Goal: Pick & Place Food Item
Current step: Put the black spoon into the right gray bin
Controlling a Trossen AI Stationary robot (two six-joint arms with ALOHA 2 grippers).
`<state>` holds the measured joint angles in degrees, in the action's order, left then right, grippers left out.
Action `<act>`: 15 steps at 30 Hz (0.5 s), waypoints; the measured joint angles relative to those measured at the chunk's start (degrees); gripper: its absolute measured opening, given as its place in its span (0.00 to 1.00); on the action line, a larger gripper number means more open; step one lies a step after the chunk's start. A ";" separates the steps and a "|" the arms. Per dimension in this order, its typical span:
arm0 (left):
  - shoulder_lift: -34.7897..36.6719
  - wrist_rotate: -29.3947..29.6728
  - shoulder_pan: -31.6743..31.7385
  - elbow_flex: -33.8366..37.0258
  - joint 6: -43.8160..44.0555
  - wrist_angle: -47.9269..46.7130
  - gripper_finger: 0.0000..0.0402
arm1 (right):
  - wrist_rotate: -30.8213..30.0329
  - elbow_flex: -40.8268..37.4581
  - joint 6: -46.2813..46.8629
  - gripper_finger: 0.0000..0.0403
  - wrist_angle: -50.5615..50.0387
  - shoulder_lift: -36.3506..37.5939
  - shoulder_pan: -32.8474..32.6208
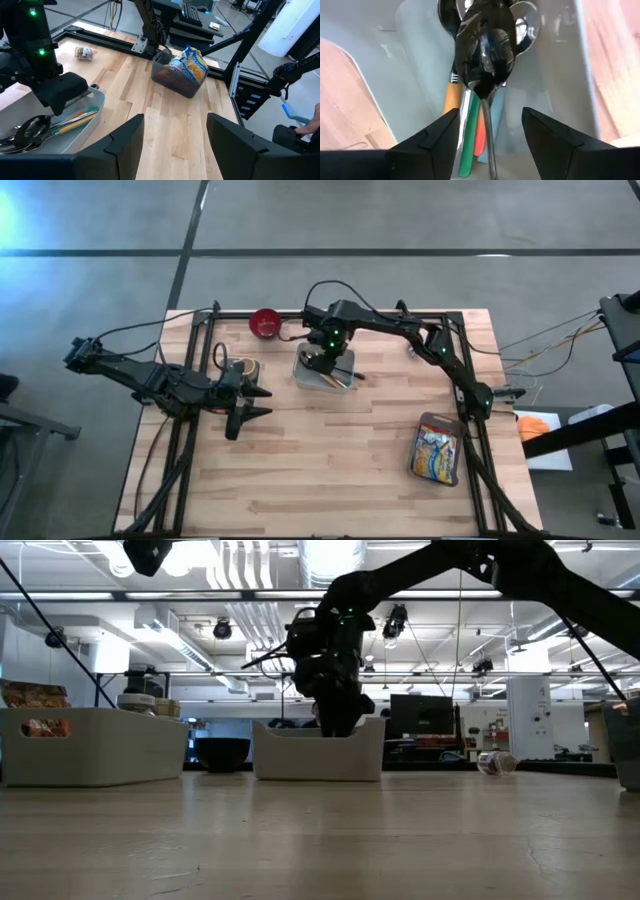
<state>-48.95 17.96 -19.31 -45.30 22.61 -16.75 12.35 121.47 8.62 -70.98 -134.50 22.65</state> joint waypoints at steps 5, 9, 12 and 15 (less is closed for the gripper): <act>0.00 0.00 0.00 0.00 0.00 0.02 0.55 | -0.37 0.15 0.20 0.53 -1.90 0.05 0.00; 0.00 0.00 0.00 0.00 0.24 0.02 0.55 | -0.46 -0.02 -0.01 0.53 -2.27 -0.10 0.00; 0.00 0.00 0.00 0.00 0.42 0.02 0.55 | -0.60 -0.08 0.00 0.53 -1.67 -0.89 0.00; 0.00 -0.01 0.00 0.00 0.92 -0.02 0.55 | -0.73 -0.08 -0.02 0.53 -1.72 -2.21 0.00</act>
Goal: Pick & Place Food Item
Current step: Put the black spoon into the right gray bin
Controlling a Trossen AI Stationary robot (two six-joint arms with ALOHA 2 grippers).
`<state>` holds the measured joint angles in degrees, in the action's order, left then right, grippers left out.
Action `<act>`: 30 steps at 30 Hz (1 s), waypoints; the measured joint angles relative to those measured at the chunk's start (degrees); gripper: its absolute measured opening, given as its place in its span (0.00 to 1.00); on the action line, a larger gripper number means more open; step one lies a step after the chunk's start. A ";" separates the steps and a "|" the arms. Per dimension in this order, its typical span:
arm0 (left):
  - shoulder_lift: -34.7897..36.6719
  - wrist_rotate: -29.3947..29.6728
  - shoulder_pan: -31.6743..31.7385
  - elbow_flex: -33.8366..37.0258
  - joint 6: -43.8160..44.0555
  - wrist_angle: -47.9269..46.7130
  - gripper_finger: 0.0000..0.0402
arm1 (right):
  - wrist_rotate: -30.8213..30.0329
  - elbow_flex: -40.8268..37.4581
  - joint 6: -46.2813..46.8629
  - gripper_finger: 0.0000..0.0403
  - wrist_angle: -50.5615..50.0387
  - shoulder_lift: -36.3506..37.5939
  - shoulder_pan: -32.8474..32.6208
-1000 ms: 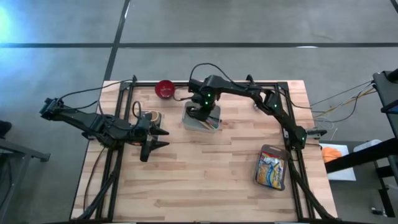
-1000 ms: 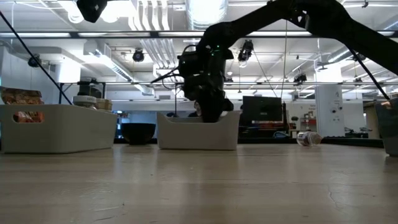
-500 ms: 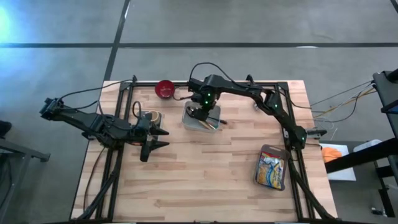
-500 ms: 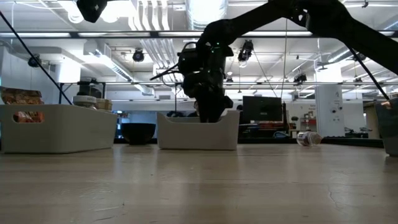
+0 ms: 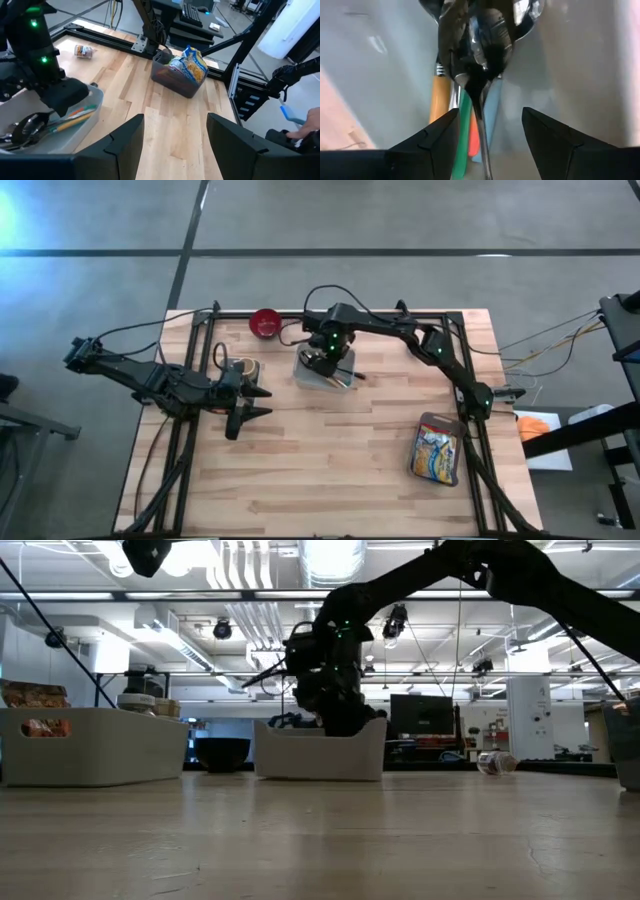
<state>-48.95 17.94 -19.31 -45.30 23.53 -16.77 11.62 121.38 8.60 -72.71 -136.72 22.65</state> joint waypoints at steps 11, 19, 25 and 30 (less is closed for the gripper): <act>0.00 0.01 0.00 0.00 0.59 -1.53 0.55 | -6.23 -0.03 -0.79 0.37 1.33 -0.62 0.15; 0.00 0.01 0.00 0.00 1.01 -1.56 0.55 | -5.58 0.22 -2.89 0.05 1.47 -0.55 0.11; 0.00 0.01 0.00 0.00 1.01 -1.95 0.55 | -5.79 0.22 -2.76 0.03 1.54 0.47 0.11; -0.02 0.01 0.00 0.00 1.09 -3.30 0.55 | -5.78 0.22 -2.72 0.03 2.16 2.32 0.07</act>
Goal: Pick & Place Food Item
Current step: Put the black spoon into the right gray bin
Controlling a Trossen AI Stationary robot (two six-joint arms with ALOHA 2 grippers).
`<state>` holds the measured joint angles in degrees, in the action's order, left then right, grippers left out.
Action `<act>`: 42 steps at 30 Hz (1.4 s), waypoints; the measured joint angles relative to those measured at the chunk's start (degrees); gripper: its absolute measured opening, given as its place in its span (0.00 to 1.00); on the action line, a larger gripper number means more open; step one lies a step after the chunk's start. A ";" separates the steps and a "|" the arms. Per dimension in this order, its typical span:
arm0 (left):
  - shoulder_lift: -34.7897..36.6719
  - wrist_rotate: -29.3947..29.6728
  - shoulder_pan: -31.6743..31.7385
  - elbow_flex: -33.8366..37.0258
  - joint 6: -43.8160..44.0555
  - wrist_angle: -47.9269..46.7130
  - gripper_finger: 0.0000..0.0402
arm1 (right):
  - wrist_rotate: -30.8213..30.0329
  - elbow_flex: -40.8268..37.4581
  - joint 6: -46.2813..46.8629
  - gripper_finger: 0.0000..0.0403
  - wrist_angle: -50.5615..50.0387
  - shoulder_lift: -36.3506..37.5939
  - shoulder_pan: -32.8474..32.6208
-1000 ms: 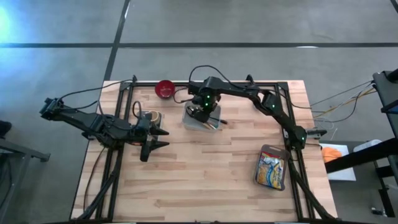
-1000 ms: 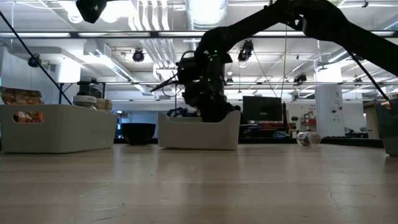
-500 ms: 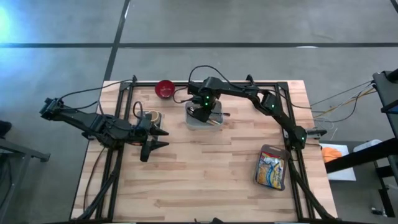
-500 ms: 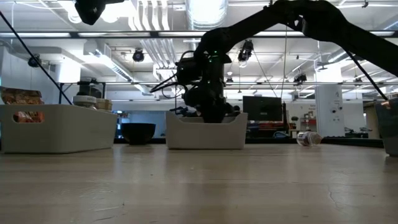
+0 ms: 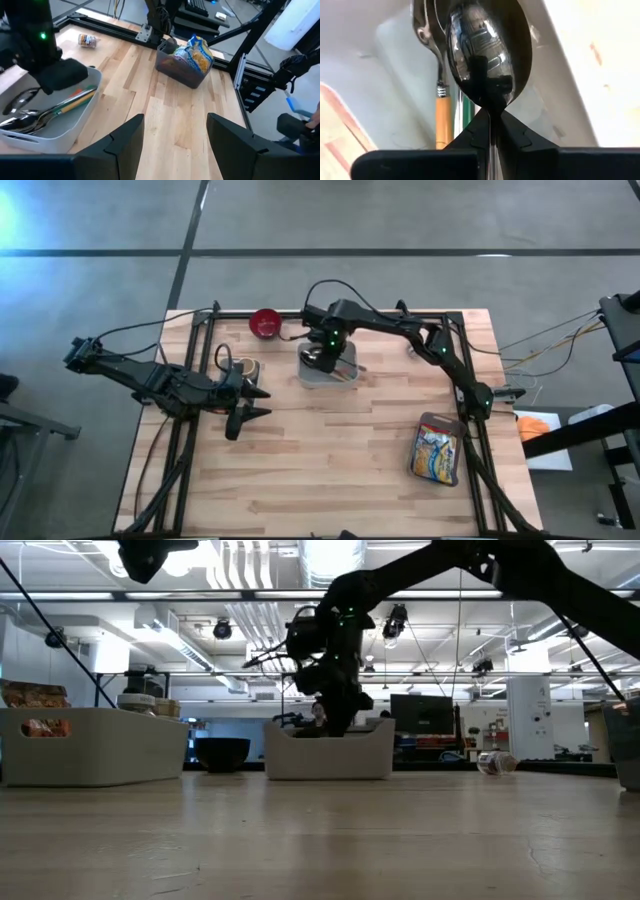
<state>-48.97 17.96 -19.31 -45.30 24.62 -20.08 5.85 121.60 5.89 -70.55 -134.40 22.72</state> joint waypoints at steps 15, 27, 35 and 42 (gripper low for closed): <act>0.02 0.00 0.00 0.00 1.38 -0.08 0.55 | 5.14 -0.27 3.32 0.02 12.13 5.22 -0.08; 0.02 0.00 0.00 0.00 1.42 -0.85 0.55 | 5.14 -8.52 13.48 0.02 19.85 5.15 -0.48; 0.01 0.00 0.00 0.00 1.42 -0.83 0.55 | 4.76 -13.69 13.62 0.02 23.38 5.70 -0.64; 0.02 0.00 0.00 0.00 1.44 -0.83 0.55 | 3.70 -16.02 13.67 0.02 23.98 7.96 -0.74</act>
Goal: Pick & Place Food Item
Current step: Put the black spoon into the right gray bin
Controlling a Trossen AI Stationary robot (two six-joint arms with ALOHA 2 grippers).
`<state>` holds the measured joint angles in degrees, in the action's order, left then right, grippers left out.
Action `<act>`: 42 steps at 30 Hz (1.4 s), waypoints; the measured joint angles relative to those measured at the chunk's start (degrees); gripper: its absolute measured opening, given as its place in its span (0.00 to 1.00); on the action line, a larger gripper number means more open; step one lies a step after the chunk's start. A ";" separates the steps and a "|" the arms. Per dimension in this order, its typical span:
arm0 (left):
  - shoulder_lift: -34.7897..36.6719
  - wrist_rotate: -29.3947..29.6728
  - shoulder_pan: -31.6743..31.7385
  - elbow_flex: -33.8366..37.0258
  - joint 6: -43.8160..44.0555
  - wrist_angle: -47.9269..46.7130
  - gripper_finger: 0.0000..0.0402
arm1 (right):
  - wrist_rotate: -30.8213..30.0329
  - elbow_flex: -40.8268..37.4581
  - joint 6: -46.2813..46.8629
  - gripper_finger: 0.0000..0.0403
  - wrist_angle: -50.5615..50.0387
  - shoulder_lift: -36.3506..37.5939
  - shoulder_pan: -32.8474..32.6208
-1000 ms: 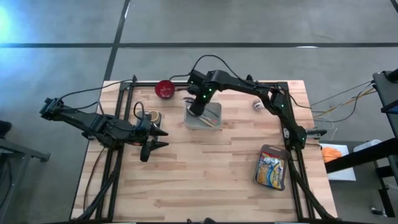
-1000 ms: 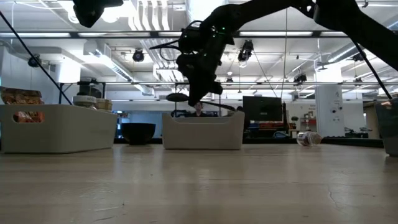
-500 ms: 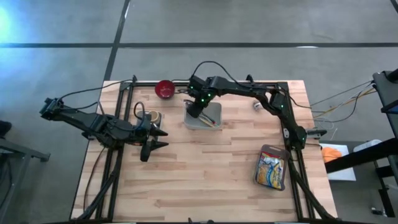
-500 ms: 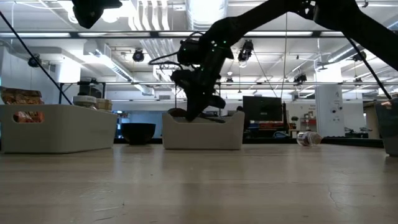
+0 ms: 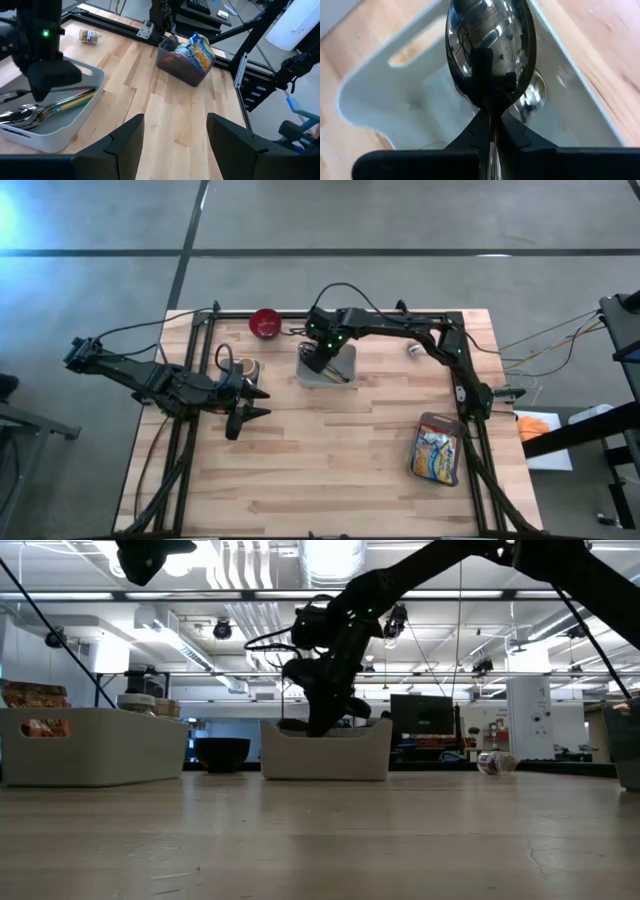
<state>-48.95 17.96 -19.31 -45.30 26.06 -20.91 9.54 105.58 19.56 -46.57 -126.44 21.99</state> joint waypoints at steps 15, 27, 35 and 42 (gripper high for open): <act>0.00 0.00 0.00 0.00 1.07 -0.02 0.55 | -0.22 -5.58 0.04 0.02 -0.76 5.72 -0.05; 0.00 0.00 0.00 0.02 1.07 -0.02 0.55 | 0.00 -6.72 0.63 0.02 0.94 5.54 -0.10; -0.01 0.00 0.00 0.00 1.07 -0.02 0.55 | 1.68 -10.92 0.60 0.02 3.44 5.51 -0.24; 0.00 0.00 0.00 0.01 1.07 -0.02 0.55 | 2.60 -12.43 -0.28 0.02 5.82 5.51 -0.36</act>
<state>-48.95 17.96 -19.31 -45.29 27.14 -20.93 12.15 93.16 19.28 -40.75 -120.92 21.63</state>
